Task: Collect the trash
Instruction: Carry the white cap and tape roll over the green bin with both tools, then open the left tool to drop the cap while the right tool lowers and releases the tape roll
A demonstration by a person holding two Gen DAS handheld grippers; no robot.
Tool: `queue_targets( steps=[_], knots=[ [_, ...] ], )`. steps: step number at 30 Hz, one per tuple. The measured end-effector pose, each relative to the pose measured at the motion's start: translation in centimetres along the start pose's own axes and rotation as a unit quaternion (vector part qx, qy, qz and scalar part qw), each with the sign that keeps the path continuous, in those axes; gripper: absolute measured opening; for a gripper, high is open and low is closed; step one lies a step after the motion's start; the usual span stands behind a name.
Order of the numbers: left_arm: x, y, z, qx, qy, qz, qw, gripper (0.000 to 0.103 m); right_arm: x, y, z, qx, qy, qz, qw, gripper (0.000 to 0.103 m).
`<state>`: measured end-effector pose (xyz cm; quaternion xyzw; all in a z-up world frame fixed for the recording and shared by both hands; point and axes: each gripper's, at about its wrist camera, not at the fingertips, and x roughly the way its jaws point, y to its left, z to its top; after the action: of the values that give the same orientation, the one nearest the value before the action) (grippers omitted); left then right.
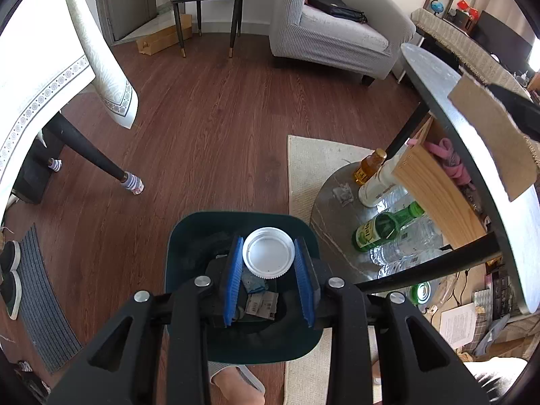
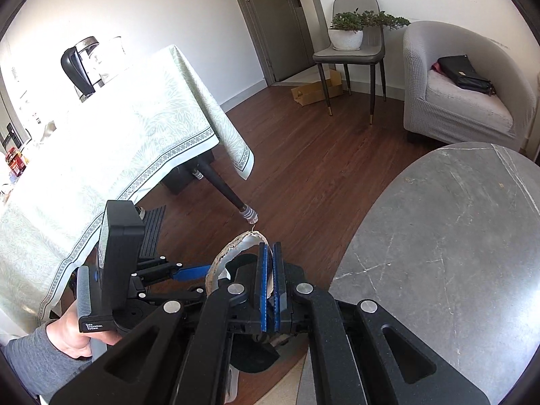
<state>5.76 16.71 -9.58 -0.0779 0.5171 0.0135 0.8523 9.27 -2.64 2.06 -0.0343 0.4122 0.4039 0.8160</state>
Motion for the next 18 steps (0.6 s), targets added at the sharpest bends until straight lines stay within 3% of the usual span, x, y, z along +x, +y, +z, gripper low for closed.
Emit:
queue_targets(
  steps=[9, 18],
  knots=[
    [4.1, 2.9, -2.7, 0.005, 0.068, 0.022, 0.9974, 0.033, 3.4, 2.2, 0.6, -0.016, 0.023, 0.003, 1.0, 0.002],
    [4.2, 5.6, -3.5, -0.005, 0.069, 0.03, 0.9972, 0.035, 6.9, 3.8, 0.5, -0.034, 0.054, -0.007, 0.998, 0.002]
  ],
)
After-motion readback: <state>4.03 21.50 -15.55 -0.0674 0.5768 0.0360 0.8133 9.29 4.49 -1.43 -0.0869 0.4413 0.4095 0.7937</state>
